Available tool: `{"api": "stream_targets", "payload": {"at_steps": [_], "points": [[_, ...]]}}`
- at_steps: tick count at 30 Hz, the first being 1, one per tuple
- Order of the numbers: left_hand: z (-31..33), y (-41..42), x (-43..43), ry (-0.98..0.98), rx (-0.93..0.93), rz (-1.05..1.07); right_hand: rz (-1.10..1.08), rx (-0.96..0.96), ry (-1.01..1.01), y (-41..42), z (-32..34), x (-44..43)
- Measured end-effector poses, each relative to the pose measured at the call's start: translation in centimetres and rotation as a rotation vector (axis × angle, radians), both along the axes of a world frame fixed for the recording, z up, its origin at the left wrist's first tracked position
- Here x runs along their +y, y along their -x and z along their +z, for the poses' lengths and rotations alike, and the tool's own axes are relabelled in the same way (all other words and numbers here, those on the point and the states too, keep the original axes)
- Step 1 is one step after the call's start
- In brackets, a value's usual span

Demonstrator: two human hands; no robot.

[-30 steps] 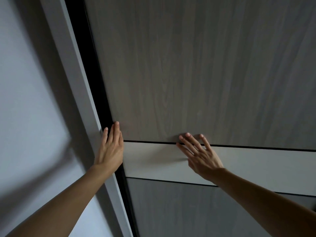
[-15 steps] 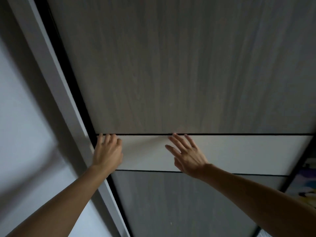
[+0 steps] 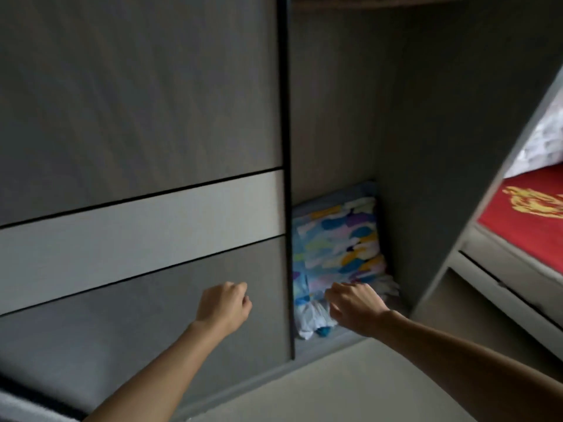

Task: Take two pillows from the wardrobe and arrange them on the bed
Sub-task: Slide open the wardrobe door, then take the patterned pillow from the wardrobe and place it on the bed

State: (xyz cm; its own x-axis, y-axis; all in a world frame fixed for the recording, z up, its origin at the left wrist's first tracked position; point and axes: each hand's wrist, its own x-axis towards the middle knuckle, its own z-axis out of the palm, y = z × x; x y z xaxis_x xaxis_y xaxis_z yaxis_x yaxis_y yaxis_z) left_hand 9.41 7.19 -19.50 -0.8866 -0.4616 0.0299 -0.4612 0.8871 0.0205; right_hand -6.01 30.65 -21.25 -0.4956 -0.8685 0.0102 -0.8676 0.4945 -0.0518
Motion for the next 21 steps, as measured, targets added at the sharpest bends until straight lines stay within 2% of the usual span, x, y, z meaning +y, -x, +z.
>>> {"api": "stream_targets", "payload": {"at_steps": [5, 9, 15, 21], "points": [[-2.9, 9.0, 10.2, -0.120, -0.049, -0.108, -0.166, 0.002, -0.049, 6.3, -1.6, 10.7], [-4.3, 15.2, 13.6, -0.165, -0.050, -0.151, -0.244, 0.000, -0.048, 11.3, -2.8, 14.7], [-8.7, 25.1, 13.2, -0.224, -0.091, -0.163, -0.275, -0.041, -0.069, 19.8, -6.3, 15.6], [-14.1, 34.8, 9.8, -0.285, -0.156, -0.110, -0.306, -0.091, -0.130, 31.3, -10.3, 12.5]]}}
